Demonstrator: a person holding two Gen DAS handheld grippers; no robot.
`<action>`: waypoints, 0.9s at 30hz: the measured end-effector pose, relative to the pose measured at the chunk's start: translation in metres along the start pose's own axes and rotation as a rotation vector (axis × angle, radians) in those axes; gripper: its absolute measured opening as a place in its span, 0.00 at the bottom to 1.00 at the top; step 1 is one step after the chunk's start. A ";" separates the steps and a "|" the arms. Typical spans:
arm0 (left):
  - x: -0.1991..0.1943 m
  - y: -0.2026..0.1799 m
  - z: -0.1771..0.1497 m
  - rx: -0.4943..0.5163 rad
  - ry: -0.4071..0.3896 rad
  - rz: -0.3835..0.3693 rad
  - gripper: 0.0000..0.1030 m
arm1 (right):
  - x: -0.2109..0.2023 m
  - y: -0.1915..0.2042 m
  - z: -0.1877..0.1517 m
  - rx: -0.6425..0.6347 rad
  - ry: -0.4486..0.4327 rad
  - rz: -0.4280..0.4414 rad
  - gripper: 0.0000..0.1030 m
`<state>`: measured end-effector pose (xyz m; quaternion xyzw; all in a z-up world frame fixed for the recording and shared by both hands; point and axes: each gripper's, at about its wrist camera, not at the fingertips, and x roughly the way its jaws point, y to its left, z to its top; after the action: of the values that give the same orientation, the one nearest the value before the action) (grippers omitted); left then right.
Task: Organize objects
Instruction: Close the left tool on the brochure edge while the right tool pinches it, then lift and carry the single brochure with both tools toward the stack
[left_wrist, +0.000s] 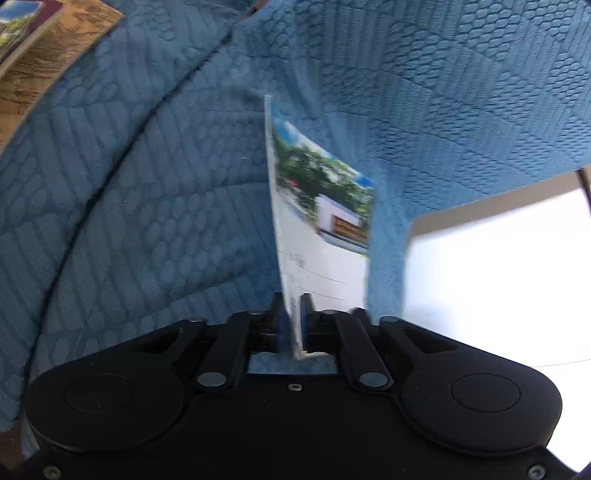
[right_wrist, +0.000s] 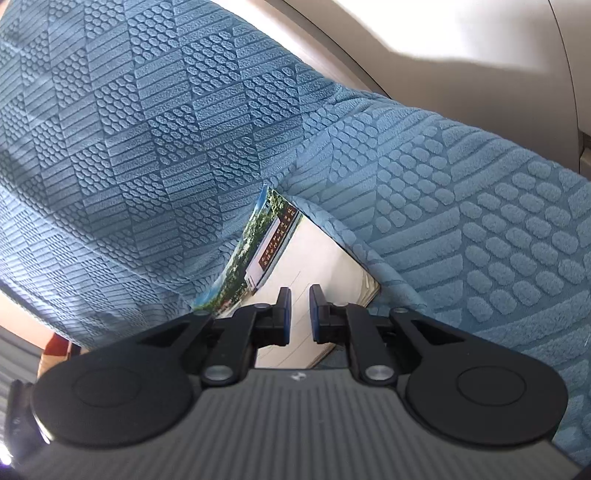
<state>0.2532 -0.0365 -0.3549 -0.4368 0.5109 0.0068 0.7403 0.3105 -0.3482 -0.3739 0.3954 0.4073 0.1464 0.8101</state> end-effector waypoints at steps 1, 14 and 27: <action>0.000 -0.002 -0.002 0.004 -0.009 0.020 0.03 | 0.000 -0.001 0.001 0.016 0.003 0.005 0.11; -0.019 -0.016 -0.004 -0.070 -0.085 -0.037 0.01 | -0.009 -0.006 -0.004 0.207 0.156 0.229 0.55; -0.049 -0.018 -0.003 -0.120 -0.088 -0.123 0.01 | -0.013 -0.022 -0.007 0.413 0.155 0.324 0.71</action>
<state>0.2360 -0.0284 -0.3067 -0.5104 0.4488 0.0110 0.7335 0.2946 -0.3660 -0.3861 0.6001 0.4205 0.2178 0.6447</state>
